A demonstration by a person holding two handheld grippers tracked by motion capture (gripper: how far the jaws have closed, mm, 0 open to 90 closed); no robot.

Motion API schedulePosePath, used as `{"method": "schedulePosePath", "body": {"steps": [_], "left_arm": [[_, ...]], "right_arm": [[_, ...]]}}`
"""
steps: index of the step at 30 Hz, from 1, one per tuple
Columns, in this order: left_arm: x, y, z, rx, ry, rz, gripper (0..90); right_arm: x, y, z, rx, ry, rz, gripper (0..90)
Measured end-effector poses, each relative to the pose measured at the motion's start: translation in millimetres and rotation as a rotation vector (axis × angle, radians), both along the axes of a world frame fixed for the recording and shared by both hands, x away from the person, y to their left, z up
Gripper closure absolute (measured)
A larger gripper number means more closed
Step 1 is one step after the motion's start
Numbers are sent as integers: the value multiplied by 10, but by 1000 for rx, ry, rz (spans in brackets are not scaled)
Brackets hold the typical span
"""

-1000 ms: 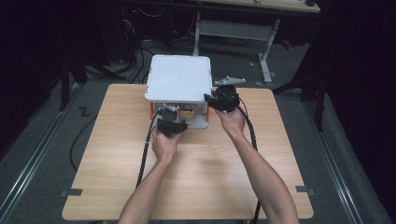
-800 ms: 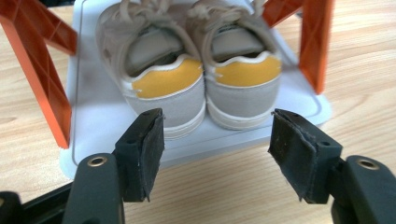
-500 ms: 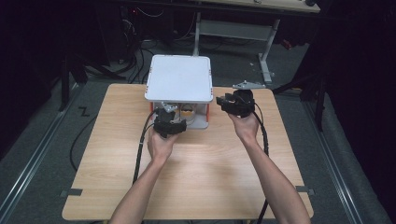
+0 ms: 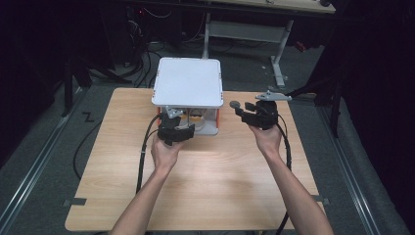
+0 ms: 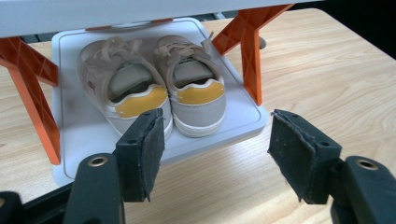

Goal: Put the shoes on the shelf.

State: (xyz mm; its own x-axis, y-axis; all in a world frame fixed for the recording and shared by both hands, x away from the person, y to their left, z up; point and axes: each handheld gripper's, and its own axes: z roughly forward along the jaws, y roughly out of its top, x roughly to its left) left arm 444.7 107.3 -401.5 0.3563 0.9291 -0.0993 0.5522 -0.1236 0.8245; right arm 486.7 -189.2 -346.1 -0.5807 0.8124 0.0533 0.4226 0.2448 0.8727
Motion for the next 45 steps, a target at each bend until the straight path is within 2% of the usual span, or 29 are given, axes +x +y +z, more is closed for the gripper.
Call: {"method": "schedulePosePath", "body": {"steps": [2, 6, 13, 22, 28, 33, 45], "left_arm": [[-47, 15, 32, 1, -11, -9, 355], [-143, 65, 90, -30, -43, -18, 345], [-275, 142, 147, -31, -77, -24, 331], [-430, 253, 139, -38, -79, -20, 319], [-559, 346, 121, -64, -91, -12, 317], [-653, 419, 81, -66, -92, -9, 318], [-790, 548, -86, -50, -67, 15, 319]], "right_arm": [[-43, -46, -6, -1, 1, -3, 501], [-134, -171, -42, 11, -1, -9, 497], [-307, -427, -83, 45, -13, -28, 492], [-525, -684, -168, 67, -19, -49, 484], [-660, -868, -286, 85, -11, -68, 480], [-775, -1007, -380, 98, -10, -90, 480], [-940, -1177, -696, 80, 21, -130, 473]]}}
